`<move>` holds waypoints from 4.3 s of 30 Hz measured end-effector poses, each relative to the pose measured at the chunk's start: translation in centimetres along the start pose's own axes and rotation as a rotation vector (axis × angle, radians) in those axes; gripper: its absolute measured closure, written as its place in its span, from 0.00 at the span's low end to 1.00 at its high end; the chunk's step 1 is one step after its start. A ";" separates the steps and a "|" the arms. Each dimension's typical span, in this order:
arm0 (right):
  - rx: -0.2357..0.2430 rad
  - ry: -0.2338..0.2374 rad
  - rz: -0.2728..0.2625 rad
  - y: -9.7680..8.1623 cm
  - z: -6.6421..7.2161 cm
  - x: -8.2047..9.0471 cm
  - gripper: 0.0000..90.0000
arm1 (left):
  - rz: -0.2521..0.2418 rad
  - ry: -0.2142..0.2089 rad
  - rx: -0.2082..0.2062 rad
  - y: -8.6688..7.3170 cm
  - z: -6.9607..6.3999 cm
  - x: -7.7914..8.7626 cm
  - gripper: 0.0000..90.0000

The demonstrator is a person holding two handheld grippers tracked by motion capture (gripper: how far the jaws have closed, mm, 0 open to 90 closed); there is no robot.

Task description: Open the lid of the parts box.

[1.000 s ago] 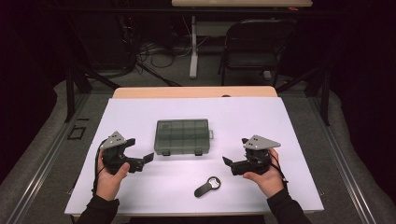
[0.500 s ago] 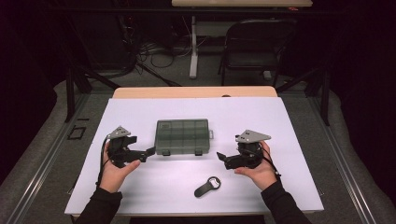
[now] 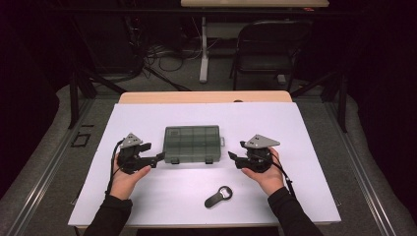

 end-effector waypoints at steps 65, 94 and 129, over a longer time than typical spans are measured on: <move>0.036 0.085 0.154 -3.3 1.6 -5.1 1.00 | 0.149 0.017 -0.106 -4.0 -0.4 -2.1 1.00; 0.042 0.079 0.109 -2.7 1.8 -5.0 0.96 | 0.107 0.010 -0.080 -3.2 -0.5 -1.7 0.98; 0.133 -0.025 0.025 0.9 1.8 -4.3 0.78 | -0.007 0.081 -0.135 0.3 -0.5 -0.8 0.73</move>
Point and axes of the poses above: each handheld gripper's, and its own axes: x roughly backward along the jaws, y roughly out of its top, z roughly to its left, the point moved 10 cm from there along -x, roughly forward along the jaws, and after that the axes turned 13 degrees about y, right-handed, at the moved point
